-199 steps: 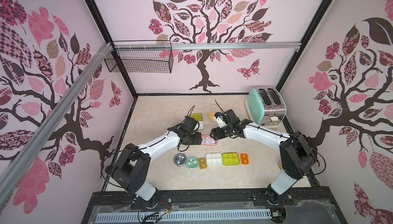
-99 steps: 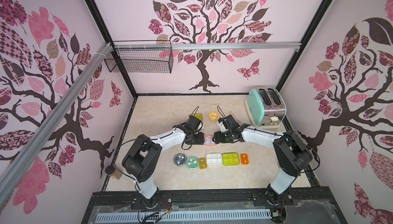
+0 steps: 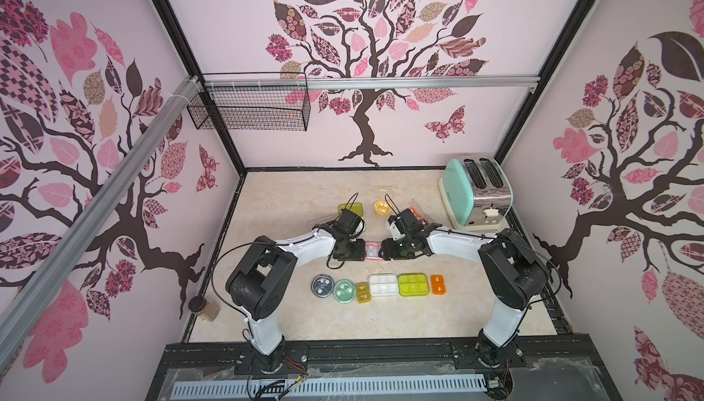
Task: Close pillboxes
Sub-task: Close the lid on the pillbox.
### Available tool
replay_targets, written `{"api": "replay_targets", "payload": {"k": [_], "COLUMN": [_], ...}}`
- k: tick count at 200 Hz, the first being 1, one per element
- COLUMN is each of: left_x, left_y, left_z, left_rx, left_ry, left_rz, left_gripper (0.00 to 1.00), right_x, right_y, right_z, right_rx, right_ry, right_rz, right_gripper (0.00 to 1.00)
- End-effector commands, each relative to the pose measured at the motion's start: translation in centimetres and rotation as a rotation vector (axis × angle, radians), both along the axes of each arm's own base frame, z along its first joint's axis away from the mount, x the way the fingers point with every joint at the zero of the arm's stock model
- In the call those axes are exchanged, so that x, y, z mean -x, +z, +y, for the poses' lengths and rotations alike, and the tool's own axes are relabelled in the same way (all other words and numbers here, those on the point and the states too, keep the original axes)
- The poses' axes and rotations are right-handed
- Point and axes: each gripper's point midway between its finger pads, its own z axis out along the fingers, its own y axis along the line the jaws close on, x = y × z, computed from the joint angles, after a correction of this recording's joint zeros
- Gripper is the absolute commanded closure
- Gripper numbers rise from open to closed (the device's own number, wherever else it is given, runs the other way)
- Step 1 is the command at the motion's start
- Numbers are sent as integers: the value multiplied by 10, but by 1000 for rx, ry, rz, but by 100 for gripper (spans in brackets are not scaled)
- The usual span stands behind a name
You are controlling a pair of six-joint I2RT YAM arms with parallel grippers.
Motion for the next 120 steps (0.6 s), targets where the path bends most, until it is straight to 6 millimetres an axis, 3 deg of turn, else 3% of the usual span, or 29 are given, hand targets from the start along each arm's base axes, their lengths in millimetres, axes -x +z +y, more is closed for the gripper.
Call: {"api": "replay_targets", "payload": {"k": [1,46,90,120], "left_x": [-7,-5,2,5], "left_y": [-5,-13,-26,-21], "left_z": [-2,-2,2,3], "left_rx": [-6,1,-7,2], "left_ry": [-6,-4,10,9], "left_rz": [-8,10,29,34], "left_gripper": [49,53,56,55], "right_x": [-7,-3,0,-4], "right_y": [5,1,-6,5], "right_z": [6,7,7,13], "right_rx": [6,6,6,-27], "right_ry": [-4,3,6,15], "right_rz": [-13,4,25,11], "right_gripper": [45,52,52,48]}}
